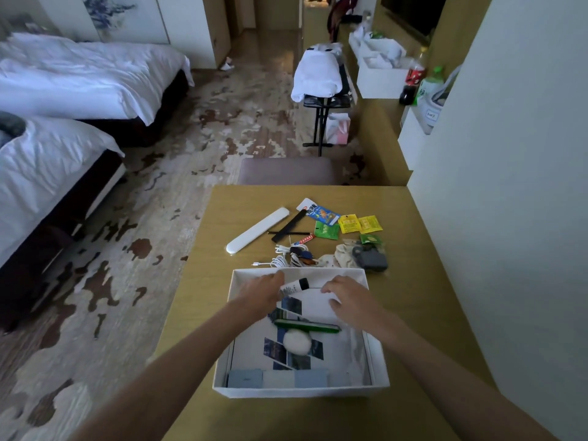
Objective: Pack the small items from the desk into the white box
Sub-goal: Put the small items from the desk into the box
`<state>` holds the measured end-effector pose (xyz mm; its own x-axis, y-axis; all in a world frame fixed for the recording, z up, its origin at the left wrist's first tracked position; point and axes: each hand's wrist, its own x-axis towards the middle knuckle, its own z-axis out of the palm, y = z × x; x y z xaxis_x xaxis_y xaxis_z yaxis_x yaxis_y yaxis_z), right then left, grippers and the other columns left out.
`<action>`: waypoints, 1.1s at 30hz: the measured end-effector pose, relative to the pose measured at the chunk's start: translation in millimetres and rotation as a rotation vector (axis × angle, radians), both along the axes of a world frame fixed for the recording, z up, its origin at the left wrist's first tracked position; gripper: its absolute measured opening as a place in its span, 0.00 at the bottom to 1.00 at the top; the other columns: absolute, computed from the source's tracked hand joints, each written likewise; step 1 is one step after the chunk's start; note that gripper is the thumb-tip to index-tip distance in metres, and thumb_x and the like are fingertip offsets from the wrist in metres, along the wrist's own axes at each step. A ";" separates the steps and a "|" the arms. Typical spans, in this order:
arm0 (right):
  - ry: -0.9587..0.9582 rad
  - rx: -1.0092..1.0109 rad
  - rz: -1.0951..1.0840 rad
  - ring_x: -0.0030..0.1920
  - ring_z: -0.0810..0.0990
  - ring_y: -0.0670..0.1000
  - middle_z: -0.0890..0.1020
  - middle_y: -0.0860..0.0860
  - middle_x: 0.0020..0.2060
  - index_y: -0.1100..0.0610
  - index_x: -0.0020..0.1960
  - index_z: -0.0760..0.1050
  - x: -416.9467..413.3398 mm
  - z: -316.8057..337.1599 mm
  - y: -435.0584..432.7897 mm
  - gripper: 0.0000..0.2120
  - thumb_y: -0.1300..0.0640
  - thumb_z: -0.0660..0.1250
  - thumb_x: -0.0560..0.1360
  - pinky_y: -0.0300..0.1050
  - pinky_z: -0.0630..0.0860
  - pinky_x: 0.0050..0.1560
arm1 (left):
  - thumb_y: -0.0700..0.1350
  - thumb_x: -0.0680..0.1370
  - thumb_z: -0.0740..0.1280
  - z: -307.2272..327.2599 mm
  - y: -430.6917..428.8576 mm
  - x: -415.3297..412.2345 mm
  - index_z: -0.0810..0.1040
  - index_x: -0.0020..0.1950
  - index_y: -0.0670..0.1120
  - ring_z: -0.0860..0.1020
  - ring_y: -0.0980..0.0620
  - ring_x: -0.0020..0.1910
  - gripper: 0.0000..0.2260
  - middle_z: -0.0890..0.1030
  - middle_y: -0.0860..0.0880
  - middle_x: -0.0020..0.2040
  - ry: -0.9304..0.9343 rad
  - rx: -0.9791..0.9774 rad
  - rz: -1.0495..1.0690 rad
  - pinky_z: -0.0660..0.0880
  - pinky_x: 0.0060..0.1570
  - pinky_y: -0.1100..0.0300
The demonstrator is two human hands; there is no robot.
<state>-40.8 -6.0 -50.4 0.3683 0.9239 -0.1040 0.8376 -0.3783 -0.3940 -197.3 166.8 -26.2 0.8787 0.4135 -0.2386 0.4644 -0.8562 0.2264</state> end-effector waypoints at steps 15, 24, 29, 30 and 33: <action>-0.018 0.315 -0.057 0.50 0.78 0.50 0.83 0.51 0.48 0.57 0.52 0.80 30.2 35.6 -35.4 0.10 0.64 0.65 0.74 0.44 0.75 0.49 | 0.33 0.74 0.61 -27.9 -42.1 56.9 0.72 0.61 0.47 0.76 0.47 0.59 0.18 0.75 0.47 0.64 -0.170 0.041 -0.193 0.78 0.48 0.51; 0.177 0.126 -0.098 0.50 0.81 0.50 0.84 0.51 0.49 0.56 0.54 0.80 56.9 33.4 75.1 0.10 0.63 0.68 0.73 0.47 0.78 0.49 | 0.42 0.78 0.58 12.2 41.9 7.7 0.75 0.52 0.49 0.79 0.49 0.45 0.08 0.82 0.51 0.49 -0.409 -0.015 0.123 0.79 0.41 0.51; 0.078 -0.119 -0.023 0.40 0.78 0.56 0.81 0.55 0.38 0.58 0.40 0.79 56.9 6.7 131.7 0.03 0.59 0.69 0.72 0.46 0.74 0.38 | 0.42 0.78 0.58 1.5 101.3 12.0 0.77 0.54 0.51 0.80 0.49 0.47 0.11 0.83 0.51 0.52 -0.244 -0.170 0.263 0.79 0.47 0.51; 0.058 -0.151 -0.007 0.38 0.77 0.56 0.79 0.55 0.36 0.57 0.38 0.77 57.3 1.2 139.5 0.05 0.58 0.69 0.72 0.45 0.71 0.37 | 0.42 0.78 0.58 -2.6 111.0 15.2 0.77 0.55 0.51 0.80 0.49 0.49 0.11 0.83 0.51 0.53 -0.200 -0.201 0.249 0.79 0.50 0.50; -0.045 -0.206 0.016 0.39 0.78 0.56 0.80 0.55 0.37 0.56 0.39 0.78 59.8 -13.6 156.9 0.07 0.54 0.69 0.72 0.47 0.74 0.40 | 0.41 0.78 0.60 -15.6 132.5 29.8 0.76 0.58 0.49 0.78 0.49 0.57 0.11 0.81 0.49 0.58 -0.129 -0.274 0.118 0.75 0.58 0.51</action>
